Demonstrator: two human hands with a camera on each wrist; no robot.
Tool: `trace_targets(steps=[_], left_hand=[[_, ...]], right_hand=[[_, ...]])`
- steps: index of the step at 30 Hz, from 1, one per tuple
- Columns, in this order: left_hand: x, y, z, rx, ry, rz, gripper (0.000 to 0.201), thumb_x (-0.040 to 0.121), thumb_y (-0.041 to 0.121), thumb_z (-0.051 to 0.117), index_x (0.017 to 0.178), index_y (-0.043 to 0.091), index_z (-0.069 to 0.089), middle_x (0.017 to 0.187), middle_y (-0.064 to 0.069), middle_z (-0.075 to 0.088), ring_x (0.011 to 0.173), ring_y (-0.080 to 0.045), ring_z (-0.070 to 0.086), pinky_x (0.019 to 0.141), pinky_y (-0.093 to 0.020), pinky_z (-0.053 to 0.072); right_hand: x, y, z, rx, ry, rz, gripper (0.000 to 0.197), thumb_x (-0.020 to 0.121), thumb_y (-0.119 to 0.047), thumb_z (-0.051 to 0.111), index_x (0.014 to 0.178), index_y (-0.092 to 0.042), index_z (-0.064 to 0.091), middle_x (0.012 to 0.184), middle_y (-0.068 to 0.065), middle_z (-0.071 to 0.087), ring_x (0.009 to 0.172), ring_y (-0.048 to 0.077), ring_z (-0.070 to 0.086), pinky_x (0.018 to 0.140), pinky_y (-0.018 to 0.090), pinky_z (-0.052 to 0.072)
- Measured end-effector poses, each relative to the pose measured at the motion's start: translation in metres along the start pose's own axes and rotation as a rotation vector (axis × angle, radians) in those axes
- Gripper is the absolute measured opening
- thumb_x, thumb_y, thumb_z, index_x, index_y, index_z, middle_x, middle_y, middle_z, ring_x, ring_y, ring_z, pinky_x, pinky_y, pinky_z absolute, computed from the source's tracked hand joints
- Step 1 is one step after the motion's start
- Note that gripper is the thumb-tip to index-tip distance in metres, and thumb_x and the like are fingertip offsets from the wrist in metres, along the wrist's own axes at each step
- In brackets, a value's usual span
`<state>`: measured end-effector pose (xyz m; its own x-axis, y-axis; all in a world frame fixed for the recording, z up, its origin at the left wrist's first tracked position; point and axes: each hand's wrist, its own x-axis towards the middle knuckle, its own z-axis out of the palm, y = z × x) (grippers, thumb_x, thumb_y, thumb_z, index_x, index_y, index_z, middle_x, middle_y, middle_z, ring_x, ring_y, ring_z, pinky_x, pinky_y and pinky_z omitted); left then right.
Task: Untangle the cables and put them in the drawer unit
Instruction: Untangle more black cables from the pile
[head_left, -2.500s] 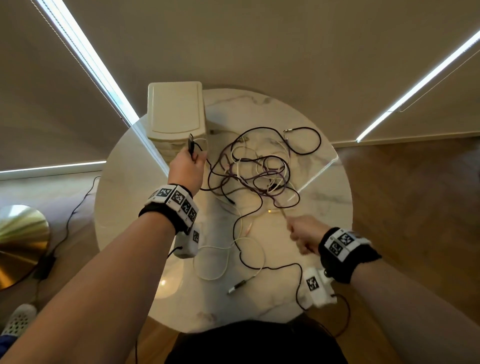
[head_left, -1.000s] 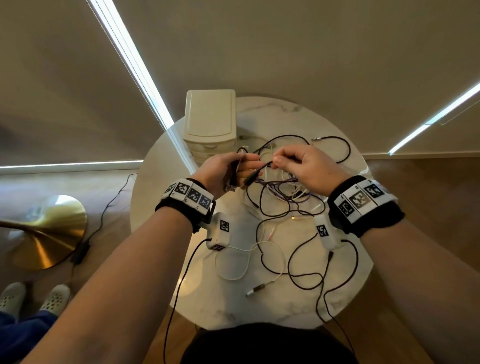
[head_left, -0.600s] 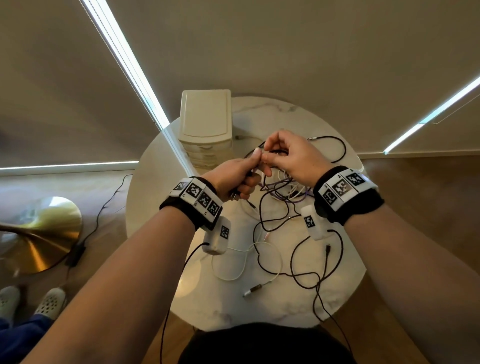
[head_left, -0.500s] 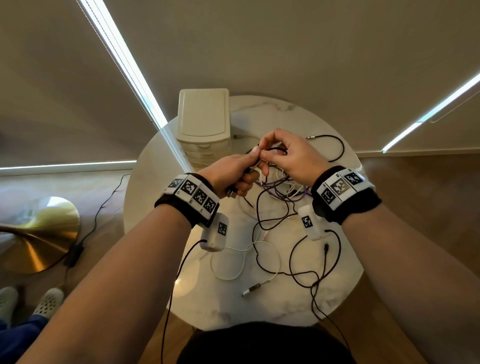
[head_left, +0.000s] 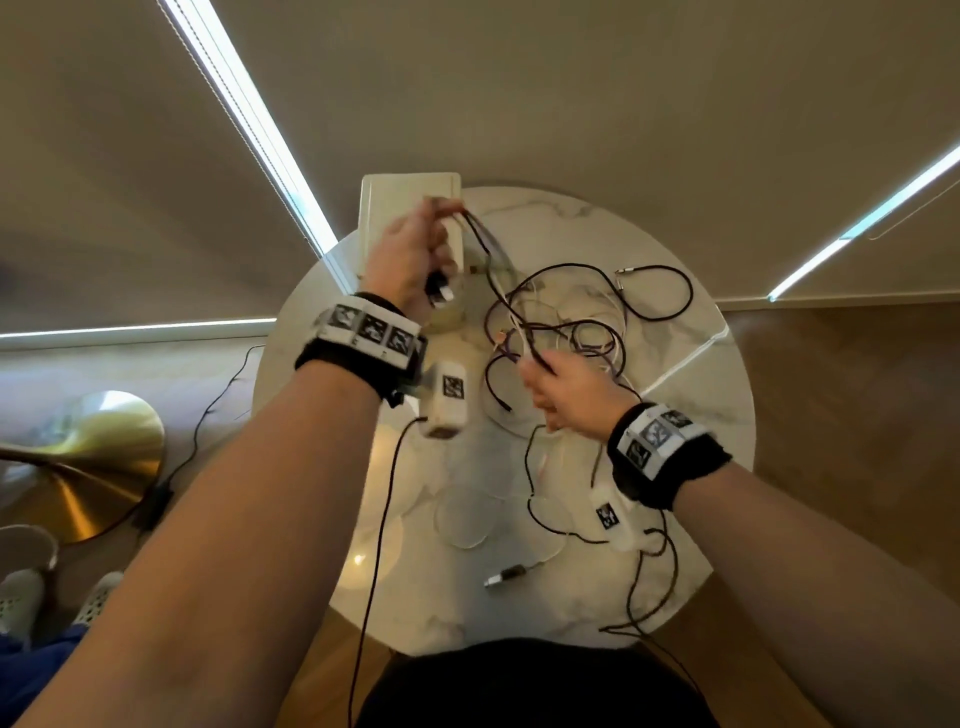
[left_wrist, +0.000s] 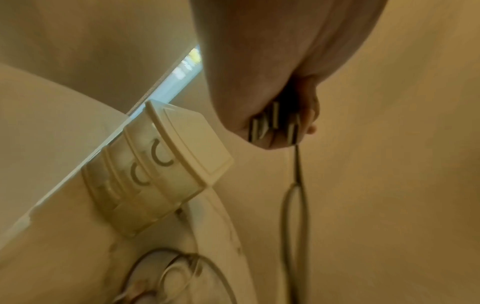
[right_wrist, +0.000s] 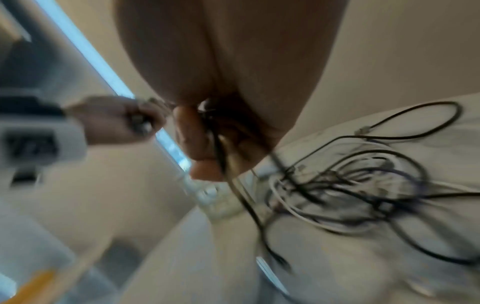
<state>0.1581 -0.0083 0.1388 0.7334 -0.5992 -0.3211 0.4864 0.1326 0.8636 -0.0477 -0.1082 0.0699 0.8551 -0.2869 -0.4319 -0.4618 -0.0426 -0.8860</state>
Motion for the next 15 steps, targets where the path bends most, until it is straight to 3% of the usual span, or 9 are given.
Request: trace_targets(steps=[2,4,7,11,13,14,15], left_hand=[[0.008,0.009,-0.011,0.028,0.053,0.038,0.039,0.112,0.031,0.041,0.114,0.003,0.068,0.060,0.010,0.049,0.050,-0.005,0.042,0.049,-0.020,0.039],[0.007,0.002,-0.017,0.208,0.020,0.039,0.037,0.113,0.032,0.039,0.121,0.008,0.065,0.067,0.010,0.051,0.052,-0.005,0.041,0.052,-0.021,0.041],[-0.001,-0.027,-0.012,0.381,-0.043,-0.019,0.033,0.112,0.033,0.042,0.126,0.012,0.063,0.074,0.006,0.052,0.051,-0.006,0.039,0.049,-0.021,0.039],[-0.019,-0.057,-0.006,0.433,-0.126,-0.102,0.030,0.105,0.042,0.057,0.099,0.015,0.069,0.076,0.005,0.064,0.052,-0.008,0.041,0.051,-0.026,0.037],[-0.033,-0.065,0.006,0.466,-0.198,-0.134,0.036,0.101,0.046,0.061,0.105,0.012,0.071,0.089,0.002,0.076,0.050,-0.009,0.042,0.049,-0.023,0.036],[-0.037,-0.068,0.013,0.484,-0.232,-0.145,0.039,0.100,0.048,0.061,0.106,0.011,0.072,0.090,0.000,0.078,0.048,-0.010,0.041,0.045,-0.021,0.035],[-0.041,-0.070,0.022,0.489,-0.250,-0.152,0.040,0.098,0.051,0.062,0.100,0.012,0.074,0.082,0.001,0.075,0.047,-0.011,0.041,0.041,-0.021,0.034]], right_hand=[[-0.014,0.023,0.001,-0.087,0.006,0.044,0.030,0.106,-0.039,0.048,0.088,-0.016,0.055,0.061,-0.008,0.042,0.051,0.010,0.038,0.054,0.032,0.041],[-0.021,0.028,0.001,-0.081,0.065,0.040,0.035,0.105,-0.046,0.046,0.090,-0.016,0.056,0.063,-0.007,0.042,0.049,0.009,0.036,0.049,0.030,0.036],[-0.018,0.011,-0.007,0.044,0.260,0.029,0.039,0.106,-0.049,0.039,0.091,-0.018,0.057,0.065,-0.009,0.041,0.049,0.007,0.034,0.046,0.026,0.030],[-0.008,-0.022,-0.029,0.238,0.497,-0.013,0.033,0.109,-0.038,0.036,0.090,-0.019,0.055,0.065,-0.010,0.042,0.047,0.005,0.035,0.044,0.022,0.033],[-0.001,-0.035,-0.032,0.272,0.473,-0.033,0.033,0.110,-0.036,0.036,0.089,-0.018,0.054,0.063,-0.010,0.041,0.045,0.006,0.034,0.043,0.023,0.032],[0.002,-0.039,-0.029,0.247,0.425,-0.030,0.033,0.110,-0.036,0.035,0.089,-0.019,0.054,0.062,-0.009,0.040,0.045,0.007,0.034,0.043,0.025,0.030],[0.005,-0.043,-0.024,0.211,0.359,-0.020,0.032,0.110,-0.035,0.035,0.091,-0.020,0.055,0.061,-0.008,0.040,0.045,0.008,0.033,0.043,0.025,0.029]])
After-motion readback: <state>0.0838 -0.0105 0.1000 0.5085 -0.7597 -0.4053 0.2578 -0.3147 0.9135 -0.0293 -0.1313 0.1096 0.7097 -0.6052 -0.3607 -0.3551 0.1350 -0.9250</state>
